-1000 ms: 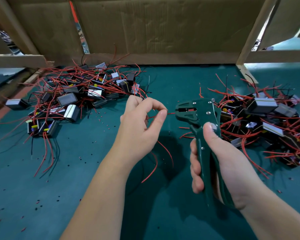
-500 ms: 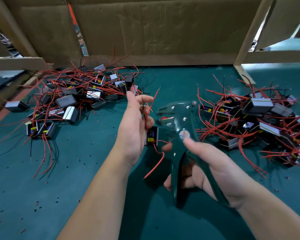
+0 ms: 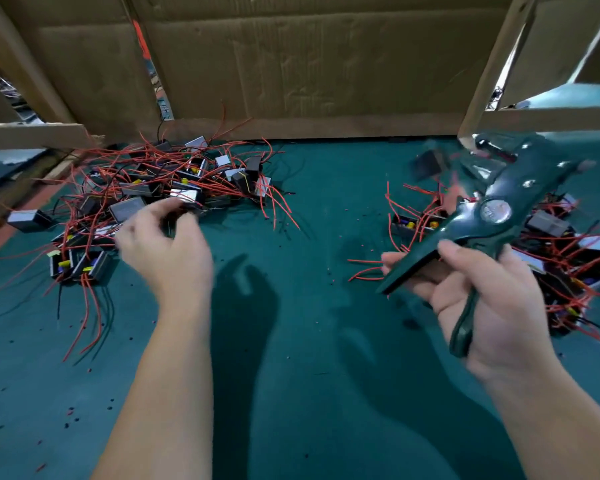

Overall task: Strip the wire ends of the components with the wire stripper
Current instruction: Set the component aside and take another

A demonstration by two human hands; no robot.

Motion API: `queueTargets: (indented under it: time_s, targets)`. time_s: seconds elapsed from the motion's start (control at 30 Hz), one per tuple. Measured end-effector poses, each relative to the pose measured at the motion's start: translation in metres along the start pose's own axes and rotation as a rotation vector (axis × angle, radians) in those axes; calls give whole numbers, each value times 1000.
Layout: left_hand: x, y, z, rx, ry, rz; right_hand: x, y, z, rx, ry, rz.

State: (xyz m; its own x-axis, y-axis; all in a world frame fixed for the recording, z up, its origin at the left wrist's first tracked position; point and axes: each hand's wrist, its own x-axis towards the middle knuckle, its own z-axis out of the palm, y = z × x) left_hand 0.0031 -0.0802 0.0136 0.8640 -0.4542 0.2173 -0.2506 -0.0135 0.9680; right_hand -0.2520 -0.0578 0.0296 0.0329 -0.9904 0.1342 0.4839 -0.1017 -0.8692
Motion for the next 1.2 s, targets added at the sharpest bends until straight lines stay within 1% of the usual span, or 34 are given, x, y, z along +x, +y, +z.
queueTargets:
  time_s: [0.03, 0.07, 0.1, 0.2, 0.27, 0.3, 0.37, 0.47, 0.5, 0.67, 0.73, 0.83, 0.9, 0.97, 1.07, 1.1, 1.17, 1.2]
  targets:
    - [6, -6, -5, 141, 63, 18, 1, -1, -3, 14, 22, 0]
    - [10, -9, -8, 278, 81, -7, 1, -1, -5, 16, 32, 5]
    - [13, -11, -9, 398, 54, -63, 0, -1, -6, 7, 37, 7]
    - [16, -14, -8, 656, -146, -244, -2, 2, -7, -42, 35, -15]
    - [17, -18, -8, 770, -238, -274, -2, 3, -6, -69, 42, -32]
    - [17, -19, -8, 809, -259, -275, -3, 3, -6, -83, 43, -41]
    - [18, -20, -8, 842, -241, -270, -3, 3, -6, -104, 33, -51]
    - [20, -22, -10, 780, -148, -235, -3, 4, -7, -100, 26, -46]
    - [22, -23, -11, 772, -140, -219, -3, 5, -8, -101, 24, -45]
    - [29, -32, -12, 844, -202, -167, -1, 8, -15, -204, 67, -28]
    - [29, -32, -11, 817, -178, -155, -1, 9, -14, -245, 74, -92]
    - [28, -30, -12, 704, -111, -100, -3, 6, -9, -392, 37, -210]
    - [25, -27, -12, 639, -40, 1, -3, 7, -11, -448, 0, -271]
    - [21, -22, -13, 566, 38, 126, -5, 10, -14, -421, -41, -303]
    - [14, -12, -12, 282, 79, 372, -9, 12, -14, -227, -115, -225]
    - [10, -8, -11, 179, 79, 443, -10, 13, -13, -203, -131, -186]
    - [0, 1, -7, -13, 24, 512, -11, 14, -10, -216, -137, -143]
    - [-6, 5, -4, -129, -48, 491, -11, 15, -8, -220, -135, -134]
